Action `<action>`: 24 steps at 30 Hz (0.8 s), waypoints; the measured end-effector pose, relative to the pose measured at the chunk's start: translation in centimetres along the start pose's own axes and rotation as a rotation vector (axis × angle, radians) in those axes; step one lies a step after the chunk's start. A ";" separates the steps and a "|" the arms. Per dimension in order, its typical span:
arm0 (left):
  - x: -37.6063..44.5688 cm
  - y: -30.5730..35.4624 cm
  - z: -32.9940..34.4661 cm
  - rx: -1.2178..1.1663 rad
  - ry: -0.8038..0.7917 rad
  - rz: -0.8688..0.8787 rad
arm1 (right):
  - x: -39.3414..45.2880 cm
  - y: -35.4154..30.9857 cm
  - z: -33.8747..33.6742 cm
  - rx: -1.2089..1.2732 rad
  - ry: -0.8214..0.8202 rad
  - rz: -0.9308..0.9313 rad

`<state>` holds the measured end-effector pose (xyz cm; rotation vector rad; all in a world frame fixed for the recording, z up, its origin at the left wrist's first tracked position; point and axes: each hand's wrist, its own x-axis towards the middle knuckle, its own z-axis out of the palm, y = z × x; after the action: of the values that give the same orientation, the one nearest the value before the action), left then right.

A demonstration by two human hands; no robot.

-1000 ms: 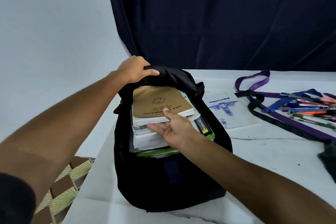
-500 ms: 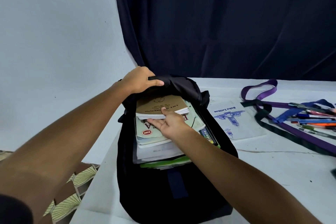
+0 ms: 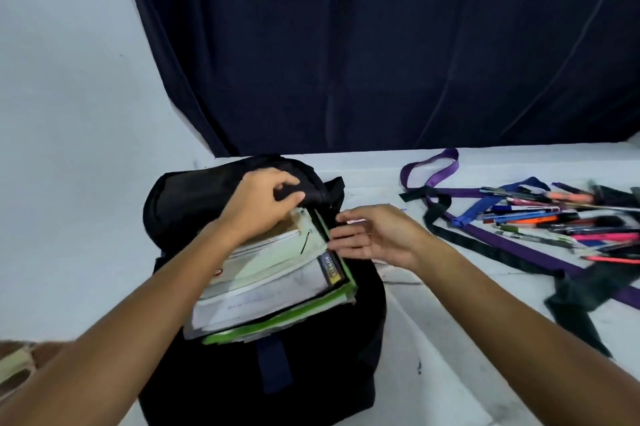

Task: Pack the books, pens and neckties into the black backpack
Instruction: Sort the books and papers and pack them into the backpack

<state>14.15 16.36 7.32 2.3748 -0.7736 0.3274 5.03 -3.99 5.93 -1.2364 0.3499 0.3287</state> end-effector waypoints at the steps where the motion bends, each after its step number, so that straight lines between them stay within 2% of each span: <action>1: 0.1 2.1 1.7 -0.106 -0.036 0.002 | 0.2 -0.4 -2.5 -0.050 0.126 -0.038; 3: 0.3 6.2 5.1 -0.201 -0.170 0.008 | 0.5 -0.7 -7.1 -0.139 0.349 -0.067; 6: 1.6 10.6 10.2 -0.111 -0.441 -0.017 | 1.1 -0.2 -12.2 -0.277 0.524 -0.036; 10: 3.7 11.4 16.6 0.209 -0.794 -0.119 | 1.9 0.7 -15.2 -0.484 0.576 0.010; 13: 4.2 11.4 19.4 0.334 -0.973 -0.220 | 2.7 1.0 -15.8 -0.543 0.524 0.051; 15: 4.2 11.5 20.3 0.363 -1.017 -0.220 | 3.3 1.2 -16.2 -0.516 0.527 0.042; 18: 4.4 11.0 20.9 0.347 -1.012 -0.240 | 4.3 1.3 -17.3 -0.250 0.529 -0.013; 21: 4.3 10.4 20.8 0.273 -0.979 -0.290 | 4.9 1.5 -17.9 -0.023 0.432 -0.009; 24: 4.1 10.1 20.5 0.237 -0.941 -0.310 | 5.3 1.7 -17.5 -0.040 0.285 -0.007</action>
<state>12.18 -4.74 -2.26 2.7902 -0.7474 -0.9379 7.67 -19.87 -2.85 -1.3262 0.5856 0.1534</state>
